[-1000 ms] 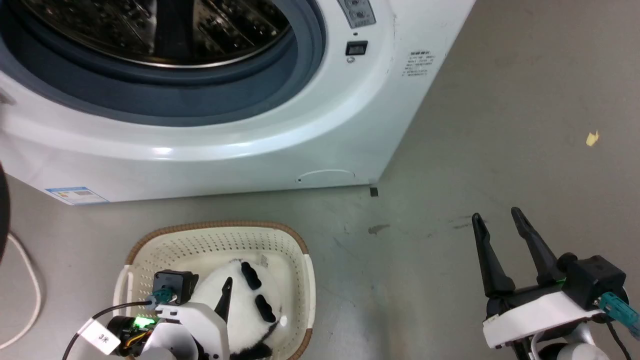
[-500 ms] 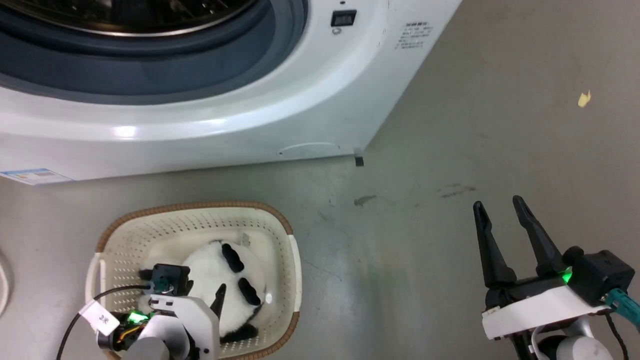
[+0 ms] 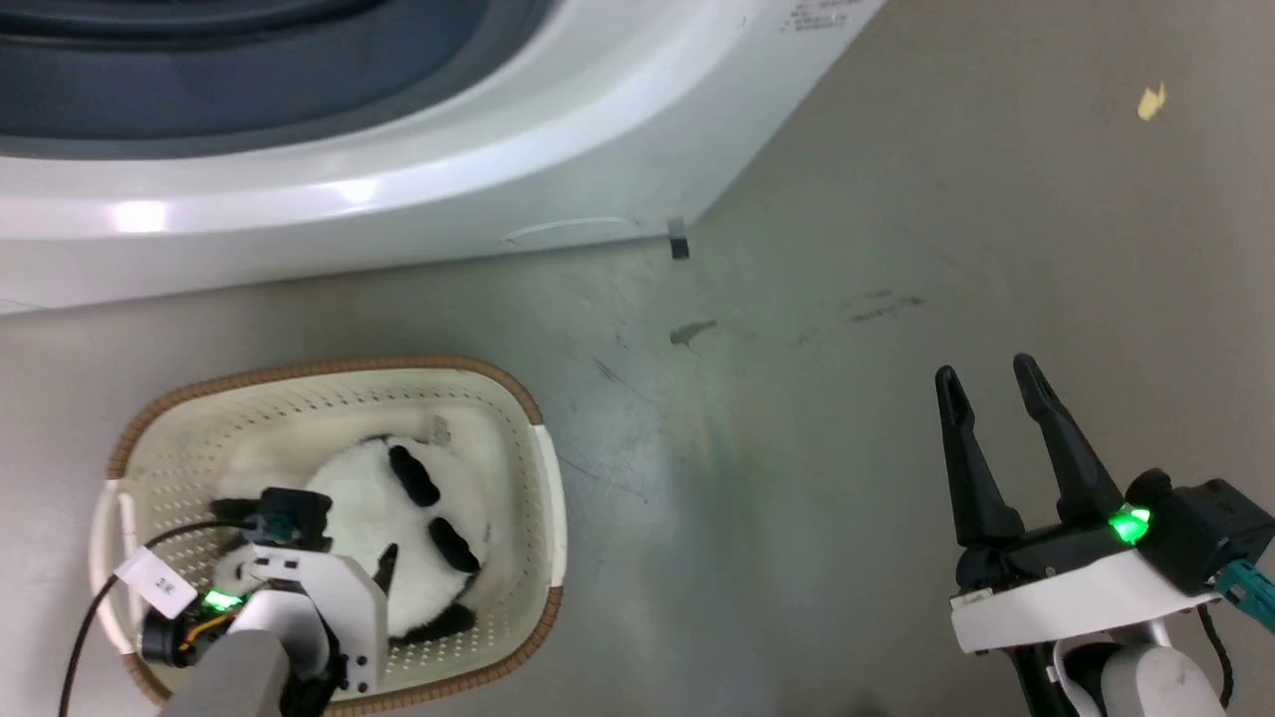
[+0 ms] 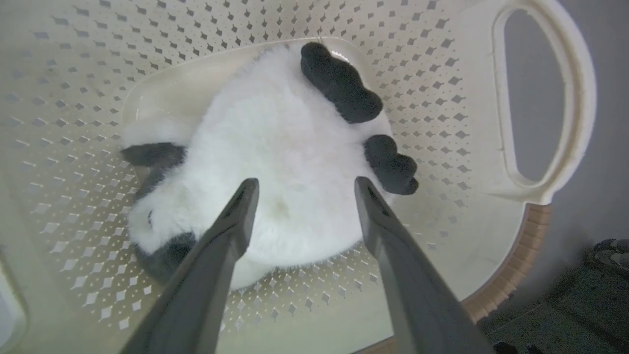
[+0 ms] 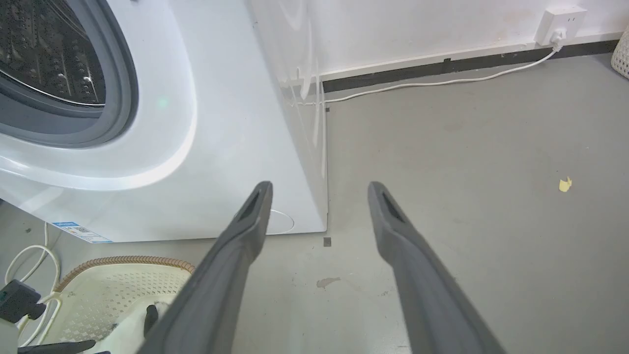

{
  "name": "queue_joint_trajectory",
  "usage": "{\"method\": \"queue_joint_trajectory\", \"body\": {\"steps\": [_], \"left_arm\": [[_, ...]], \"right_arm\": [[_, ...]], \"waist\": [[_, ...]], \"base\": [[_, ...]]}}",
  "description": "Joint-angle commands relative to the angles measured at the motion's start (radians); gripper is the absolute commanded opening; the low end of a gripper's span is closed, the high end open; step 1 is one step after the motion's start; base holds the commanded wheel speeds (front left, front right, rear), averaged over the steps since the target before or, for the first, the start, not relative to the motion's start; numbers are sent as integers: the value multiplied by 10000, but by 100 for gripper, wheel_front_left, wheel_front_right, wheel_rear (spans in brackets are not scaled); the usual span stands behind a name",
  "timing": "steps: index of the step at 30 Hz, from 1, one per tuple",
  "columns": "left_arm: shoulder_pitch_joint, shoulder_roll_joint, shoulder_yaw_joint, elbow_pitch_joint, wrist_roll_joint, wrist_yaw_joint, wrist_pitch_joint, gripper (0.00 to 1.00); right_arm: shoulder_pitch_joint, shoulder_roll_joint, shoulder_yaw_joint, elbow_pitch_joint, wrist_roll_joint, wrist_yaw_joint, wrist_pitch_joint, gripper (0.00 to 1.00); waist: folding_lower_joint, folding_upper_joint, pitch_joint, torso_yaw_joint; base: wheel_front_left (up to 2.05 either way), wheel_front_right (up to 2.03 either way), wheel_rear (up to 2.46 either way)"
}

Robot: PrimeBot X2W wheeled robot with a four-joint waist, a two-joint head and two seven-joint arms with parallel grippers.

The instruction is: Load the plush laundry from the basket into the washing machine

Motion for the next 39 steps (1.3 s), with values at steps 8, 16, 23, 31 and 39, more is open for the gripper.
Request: {"method": "queue_joint_trajectory", "body": {"steps": [8,16,23,31,39], "left_arm": [[-815,411,-502,979,-398,-52,106,100],[-1663,1057,-910,2151,-1074,1,-7,100],[-1905,1102,-1296,2838,-1495,-146,-235,0],[-1912,758,-1637,3637,-2055,-222,-1200,0],[-1299,-96,-1762,3871,-2395,-296,-2509,0]], "right_arm": [[-382,10,202,-86,467,-5,-228,100],[-615,11,646,-91,803,-6,-459,100],[-813,12,784,-66,897,-7,-605,100],[-869,13,602,27,582,-7,-771,100],[-351,13,204,376,-52,-7,-834,100]], "waist": [[-1,-1,833,-519],[-1,-1,1913,-1159],[-1,-1,2118,-1296],[-1,-1,1317,-991],[-1,-1,-851,-76]], "base": [[0,0,0],[0,0,0],[0,0,0],[0,0,0],[0,0,0]]}}
